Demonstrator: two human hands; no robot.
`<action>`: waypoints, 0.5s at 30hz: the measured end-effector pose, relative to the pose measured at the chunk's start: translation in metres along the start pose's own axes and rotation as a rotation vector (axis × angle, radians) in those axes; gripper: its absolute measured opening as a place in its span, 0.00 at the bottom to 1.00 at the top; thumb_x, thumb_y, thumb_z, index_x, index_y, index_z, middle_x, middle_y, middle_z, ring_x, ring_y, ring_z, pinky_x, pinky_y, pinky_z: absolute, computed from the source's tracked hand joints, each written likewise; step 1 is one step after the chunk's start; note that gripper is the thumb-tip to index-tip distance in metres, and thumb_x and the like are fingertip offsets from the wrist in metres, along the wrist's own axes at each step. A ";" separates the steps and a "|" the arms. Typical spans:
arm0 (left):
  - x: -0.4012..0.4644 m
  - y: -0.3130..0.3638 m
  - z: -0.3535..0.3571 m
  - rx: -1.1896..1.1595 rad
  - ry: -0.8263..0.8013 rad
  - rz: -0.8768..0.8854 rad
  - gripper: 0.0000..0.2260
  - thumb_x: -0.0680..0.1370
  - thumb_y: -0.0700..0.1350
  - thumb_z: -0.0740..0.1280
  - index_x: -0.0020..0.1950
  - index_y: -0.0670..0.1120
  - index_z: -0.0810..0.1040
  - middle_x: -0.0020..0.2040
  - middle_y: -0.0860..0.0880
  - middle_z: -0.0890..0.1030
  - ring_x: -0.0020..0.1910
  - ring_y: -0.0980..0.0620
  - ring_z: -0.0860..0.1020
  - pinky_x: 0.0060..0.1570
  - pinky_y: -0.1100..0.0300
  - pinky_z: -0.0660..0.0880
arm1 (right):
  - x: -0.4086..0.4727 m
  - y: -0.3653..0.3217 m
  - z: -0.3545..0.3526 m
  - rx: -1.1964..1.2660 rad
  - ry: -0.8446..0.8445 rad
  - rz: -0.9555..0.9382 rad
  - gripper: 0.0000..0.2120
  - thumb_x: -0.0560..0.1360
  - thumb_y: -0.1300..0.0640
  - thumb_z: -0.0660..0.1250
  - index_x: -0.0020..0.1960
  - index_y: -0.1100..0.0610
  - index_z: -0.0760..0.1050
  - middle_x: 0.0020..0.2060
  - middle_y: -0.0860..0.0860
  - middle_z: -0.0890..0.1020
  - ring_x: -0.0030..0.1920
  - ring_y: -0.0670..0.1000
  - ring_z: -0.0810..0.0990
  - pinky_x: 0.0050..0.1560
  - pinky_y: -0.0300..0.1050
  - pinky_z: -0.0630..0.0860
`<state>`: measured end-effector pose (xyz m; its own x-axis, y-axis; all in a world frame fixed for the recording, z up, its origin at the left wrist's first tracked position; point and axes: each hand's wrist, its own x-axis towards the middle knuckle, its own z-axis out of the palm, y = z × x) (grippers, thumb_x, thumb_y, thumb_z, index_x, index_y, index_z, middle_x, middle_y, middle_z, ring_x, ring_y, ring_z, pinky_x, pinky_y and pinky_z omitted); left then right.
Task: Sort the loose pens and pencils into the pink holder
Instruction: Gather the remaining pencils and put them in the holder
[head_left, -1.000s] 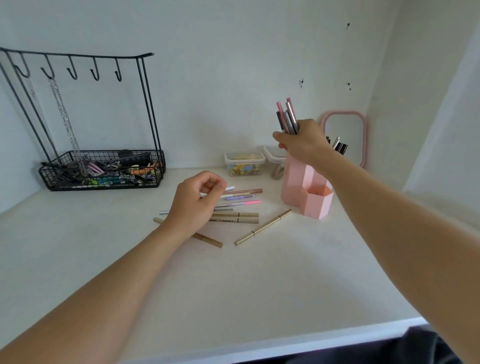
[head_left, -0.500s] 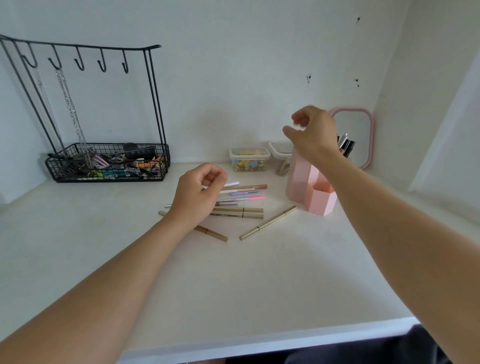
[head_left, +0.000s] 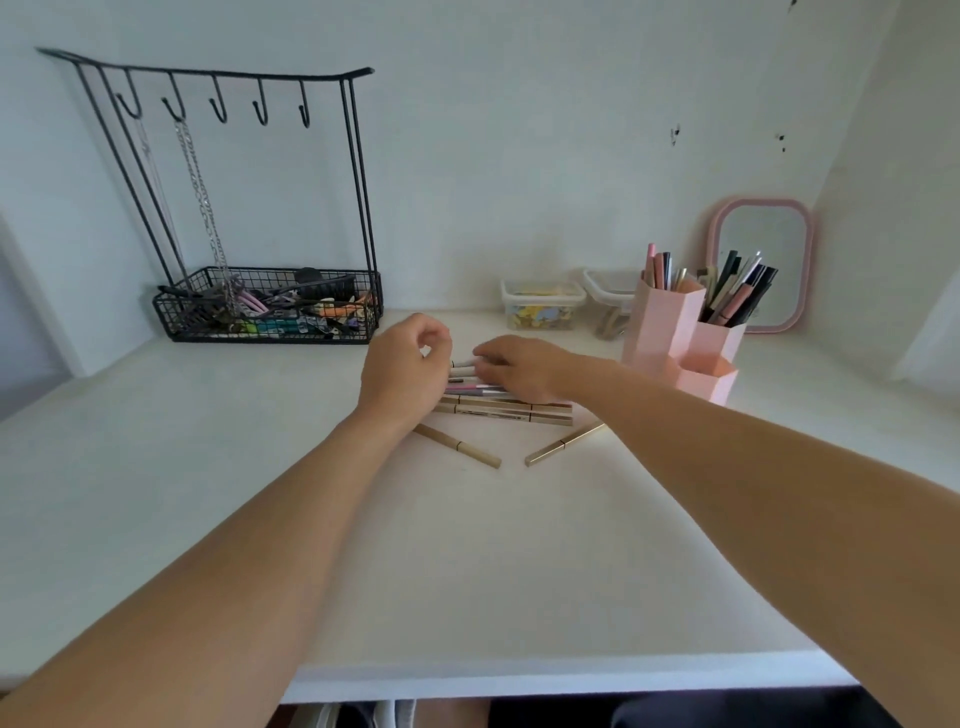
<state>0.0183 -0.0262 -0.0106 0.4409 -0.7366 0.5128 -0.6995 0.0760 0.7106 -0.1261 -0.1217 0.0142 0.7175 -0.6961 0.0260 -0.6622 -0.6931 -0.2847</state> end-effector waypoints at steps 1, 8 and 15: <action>0.000 -0.001 0.001 0.048 -0.051 -0.003 0.09 0.81 0.47 0.64 0.57 0.49 0.82 0.56 0.53 0.83 0.59 0.52 0.79 0.59 0.55 0.76 | -0.001 0.000 -0.001 0.015 0.028 -0.005 0.20 0.81 0.46 0.58 0.66 0.55 0.75 0.63 0.54 0.79 0.63 0.56 0.76 0.65 0.53 0.71; -0.003 0.000 0.006 0.357 -0.350 0.035 0.14 0.79 0.54 0.66 0.62 0.53 0.80 0.64 0.50 0.78 0.63 0.48 0.76 0.63 0.48 0.72 | -0.026 0.012 -0.014 0.083 0.045 -0.069 0.10 0.79 0.56 0.65 0.57 0.56 0.81 0.48 0.47 0.81 0.52 0.49 0.79 0.54 0.40 0.74; -0.005 0.000 0.008 0.325 -0.371 0.056 0.07 0.79 0.53 0.67 0.53 0.55 0.82 0.54 0.50 0.78 0.56 0.49 0.77 0.59 0.49 0.74 | -0.046 0.025 -0.019 0.244 0.259 -0.120 0.07 0.74 0.56 0.72 0.51 0.56 0.83 0.46 0.50 0.85 0.48 0.48 0.83 0.53 0.41 0.79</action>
<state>0.0111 -0.0281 -0.0168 0.2086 -0.9314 0.2981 -0.8816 -0.0472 0.4695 -0.1803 -0.1105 0.0241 0.6874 -0.6587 0.3060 -0.4831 -0.7293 -0.4845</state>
